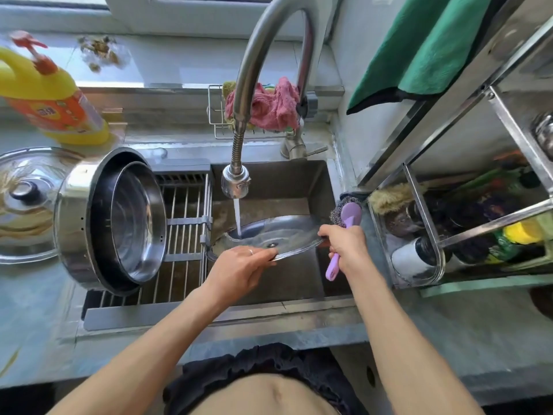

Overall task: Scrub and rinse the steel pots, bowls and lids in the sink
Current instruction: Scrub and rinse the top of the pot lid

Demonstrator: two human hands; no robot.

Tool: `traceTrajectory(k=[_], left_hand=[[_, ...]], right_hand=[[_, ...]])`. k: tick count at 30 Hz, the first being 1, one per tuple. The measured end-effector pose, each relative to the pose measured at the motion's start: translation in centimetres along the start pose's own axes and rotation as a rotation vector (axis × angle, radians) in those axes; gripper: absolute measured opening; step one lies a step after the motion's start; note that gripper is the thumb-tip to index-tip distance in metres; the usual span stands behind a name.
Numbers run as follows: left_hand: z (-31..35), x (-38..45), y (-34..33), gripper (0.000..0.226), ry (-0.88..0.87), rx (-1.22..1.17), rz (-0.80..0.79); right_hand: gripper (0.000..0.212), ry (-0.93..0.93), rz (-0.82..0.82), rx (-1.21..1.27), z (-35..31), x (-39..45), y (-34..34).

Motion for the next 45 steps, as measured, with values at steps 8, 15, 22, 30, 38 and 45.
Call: traceTrajectory(k=[8,15,22,30,38,45], left_hand=[[-4.5,-2.2,0.4,0.048,0.677,-0.276,-0.108],[-6.0,-2.9,1.6,0.051,1.214,-1.150,0.295],[-6.3,-1.9,1.9,0.023,1.435,-1.124,0.184],[-7.8,-3.3,2.2,0.037,1.360,-0.995,0.321],[-7.7,-4.6,1.6,0.022,1.295,-0.976,0.475],[-7.4,-3.5,2.3,0.025,1.203,-0.814,0.577]], right_hand=[[0.048,0.081,0.039,-0.097,-0.2,0.6,0.6],[0.011,0.037,-0.026,0.014,1.2,-0.2,-0.4],[0.014,-0.011,-0.128,0.052,4.6,0.1,-2.6],[0.017,0.205,-0.163,-0.426,4.0,0.1,-3.5],[0.022,0.546,-0.300,-0.745,1.6,-1.0,-6.2],[0.021,0.610,-0.530,-0.829,3.5,-5.4,-9.4]])
Point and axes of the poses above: each hand's wrist, its own x-axis towards the middle knuckle, its own y-axis out of the back of the hand, z = x × y, the point moved 5 cm from there along x, towards the middle knuckle, and after that the axes turned 9 degrees about x, right-handed, at the moved point
